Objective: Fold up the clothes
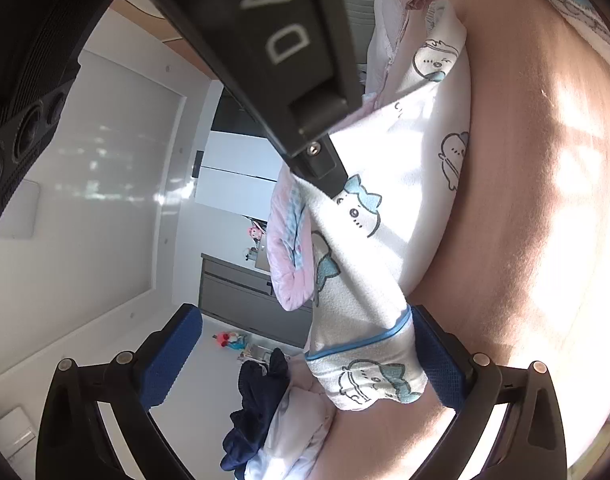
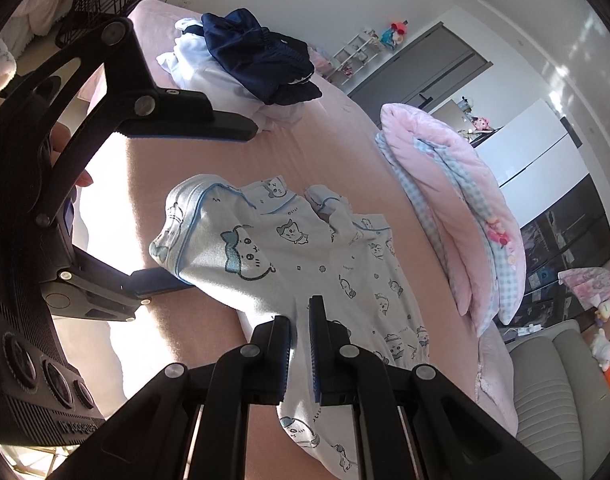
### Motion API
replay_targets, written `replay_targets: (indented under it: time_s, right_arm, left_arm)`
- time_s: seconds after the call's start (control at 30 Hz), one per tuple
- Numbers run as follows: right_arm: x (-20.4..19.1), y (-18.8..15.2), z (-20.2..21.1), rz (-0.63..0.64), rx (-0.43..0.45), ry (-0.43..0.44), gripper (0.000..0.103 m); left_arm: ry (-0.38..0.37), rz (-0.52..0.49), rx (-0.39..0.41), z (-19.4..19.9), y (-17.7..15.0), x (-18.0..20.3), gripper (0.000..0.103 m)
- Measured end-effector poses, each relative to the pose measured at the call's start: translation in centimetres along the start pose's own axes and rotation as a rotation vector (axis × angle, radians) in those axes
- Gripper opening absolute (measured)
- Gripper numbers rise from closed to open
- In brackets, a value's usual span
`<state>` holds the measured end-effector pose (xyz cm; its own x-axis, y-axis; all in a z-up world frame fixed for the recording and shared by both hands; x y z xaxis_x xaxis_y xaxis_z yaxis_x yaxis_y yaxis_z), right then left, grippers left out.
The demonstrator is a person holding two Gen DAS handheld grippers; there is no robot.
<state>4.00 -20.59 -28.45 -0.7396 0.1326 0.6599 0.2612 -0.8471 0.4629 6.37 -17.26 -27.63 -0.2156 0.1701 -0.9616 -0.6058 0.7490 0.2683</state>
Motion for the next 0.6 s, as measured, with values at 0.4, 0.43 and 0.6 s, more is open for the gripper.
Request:
replay_targets:
  time_s: [0.4,0.43,0.6]
  right_arm:
    - [-0.1,0.0,-0.3,0.016,-0.016,-0.014,0.004]
    - [-0.1,-0.1,-0.3,0.014,-0.018,-0.018,0.004]
    - [0.1,-0.3,-0.1,0.008,-0.022,-0.025,0.004]
  left_arm:
    - [-0.280,0.110,-0.234,-6.9,-1.1,0.6,0.103]
    - [-0.285,0.107,-0.241,-7.0,-0.7,0.9,0.103]
    - [-0.264,0.056,-0.257,-6.2,-0.8,1.5,0.103]
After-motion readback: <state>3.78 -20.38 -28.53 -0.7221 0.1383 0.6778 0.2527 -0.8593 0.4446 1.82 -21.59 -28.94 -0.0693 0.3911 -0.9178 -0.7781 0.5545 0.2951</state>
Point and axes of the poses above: each gripper's, at about its wrist camera, not at the fingertips, and z roughly against the way its jaws point, x to its right, y to its top, the point moved 6 cm from there along -z, roughly the way its jaws point, and after that the axes turned 1 degree about -x, right-handed, at the moved point
